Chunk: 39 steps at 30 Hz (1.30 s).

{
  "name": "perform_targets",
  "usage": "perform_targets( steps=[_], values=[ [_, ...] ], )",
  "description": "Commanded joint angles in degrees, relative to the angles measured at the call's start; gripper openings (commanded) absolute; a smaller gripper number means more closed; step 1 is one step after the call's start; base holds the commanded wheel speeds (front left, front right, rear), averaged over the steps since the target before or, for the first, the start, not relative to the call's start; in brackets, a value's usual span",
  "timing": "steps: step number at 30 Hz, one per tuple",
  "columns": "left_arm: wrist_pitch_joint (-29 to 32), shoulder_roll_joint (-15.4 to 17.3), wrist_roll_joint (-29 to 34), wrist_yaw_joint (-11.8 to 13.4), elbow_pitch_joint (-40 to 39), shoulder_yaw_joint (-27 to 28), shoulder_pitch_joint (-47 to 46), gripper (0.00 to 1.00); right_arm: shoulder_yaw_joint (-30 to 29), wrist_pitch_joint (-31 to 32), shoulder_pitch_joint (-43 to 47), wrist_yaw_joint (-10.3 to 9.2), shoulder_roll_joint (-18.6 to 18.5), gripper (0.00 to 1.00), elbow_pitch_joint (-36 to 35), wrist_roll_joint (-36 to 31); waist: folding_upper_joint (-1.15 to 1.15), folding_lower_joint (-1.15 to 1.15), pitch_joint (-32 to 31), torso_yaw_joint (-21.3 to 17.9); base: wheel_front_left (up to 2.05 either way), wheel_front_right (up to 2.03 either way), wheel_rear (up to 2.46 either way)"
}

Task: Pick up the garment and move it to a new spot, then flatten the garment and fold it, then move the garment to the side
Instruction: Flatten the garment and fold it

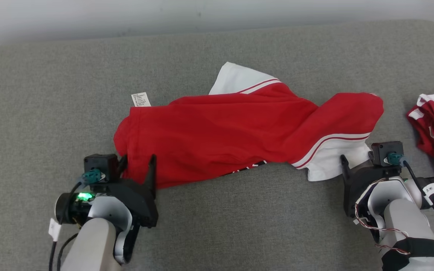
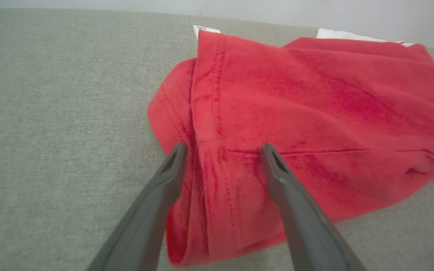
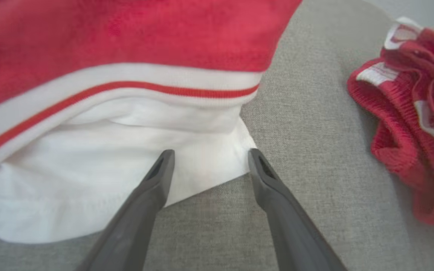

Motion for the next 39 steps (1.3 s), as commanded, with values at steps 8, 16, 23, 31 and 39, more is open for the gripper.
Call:
perform_targets(
  steps=[8,16,23,31,39],
  values=[
    [1.06,-0.03,-0.13,2.45,-2.81,-2.59,0.25,1.0,0.39,-2.35,-1.8,-0.14,-0.77,1.0,5.61,0.51,-0.01,-0.02,1.48,1.17,0.0,0.0,0.0],
    [5.66,0.0,-0.64,2.91,-6.97,-4.09,1.32,1.0,0.46,-4.42,-2.66,-0.14,-1.0,1.0,7.92,0.94,-0.01,-0.02,1.31,0.95,0.0,0.0,0.0],
    [7.73,0.87,1.23,5.05,-11.86,-5.19,2.67,1.0,0.58,-5.13,-2.65,-0.14,-0.93,1.0,9.06,0.97,-0.01,-0.02,1.36,0.54,0.0,0.0,0.0],
    [10.54,1.69,1.6,6.11,-16.17,-5.93,4.36,1.0,0.36,-5.45,-2.43,-0.14,-0.93,1.0,9.85,1.01,-0.01,-0.02,1.2,0.53,0.0,0.0,0.0],
    [14.13,2.3,1.25,6.17,-19.32,-6.82,5.35,1.0,0.24,-5.81,-2.38,-0.14,-0.73,1.0,10.15,0.86,-0.01,-0.02,1.18,0.48,0.0,0.0,0.0]
  ],
)
